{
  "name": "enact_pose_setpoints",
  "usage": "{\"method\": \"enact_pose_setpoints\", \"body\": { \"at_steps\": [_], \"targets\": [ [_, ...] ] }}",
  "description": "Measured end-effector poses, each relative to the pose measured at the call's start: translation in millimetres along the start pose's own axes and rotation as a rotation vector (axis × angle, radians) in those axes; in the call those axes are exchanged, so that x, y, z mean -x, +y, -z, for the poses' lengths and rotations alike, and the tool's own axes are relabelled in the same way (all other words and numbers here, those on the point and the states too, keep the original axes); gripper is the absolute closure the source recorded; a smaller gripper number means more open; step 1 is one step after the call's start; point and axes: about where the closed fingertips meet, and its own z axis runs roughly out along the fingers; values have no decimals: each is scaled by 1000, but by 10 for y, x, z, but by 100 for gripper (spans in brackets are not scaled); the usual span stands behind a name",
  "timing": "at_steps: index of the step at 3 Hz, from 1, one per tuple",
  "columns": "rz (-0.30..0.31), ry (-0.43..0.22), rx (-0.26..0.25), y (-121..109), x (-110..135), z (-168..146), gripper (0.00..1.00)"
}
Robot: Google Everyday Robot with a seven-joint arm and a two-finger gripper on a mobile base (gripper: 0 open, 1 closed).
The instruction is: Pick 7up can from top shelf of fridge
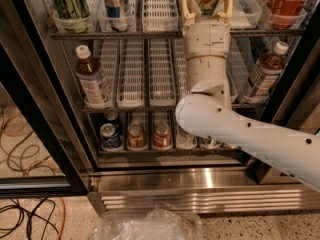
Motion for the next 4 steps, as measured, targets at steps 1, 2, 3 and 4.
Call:
{"method": "enact_pose_setpoints", "body": {
  "at_steps": [1, 2, 3, 4],
  "targets": [
    [0, 0, 0, 0, 0, 0, 100],
    [0, 0, 0, 0, 0, 0, 100],
    [-5, -18, -2, -1, 43, -27, 100],
    [-9, -74, -8, -9, 184, -185, 100]
  ]
}}
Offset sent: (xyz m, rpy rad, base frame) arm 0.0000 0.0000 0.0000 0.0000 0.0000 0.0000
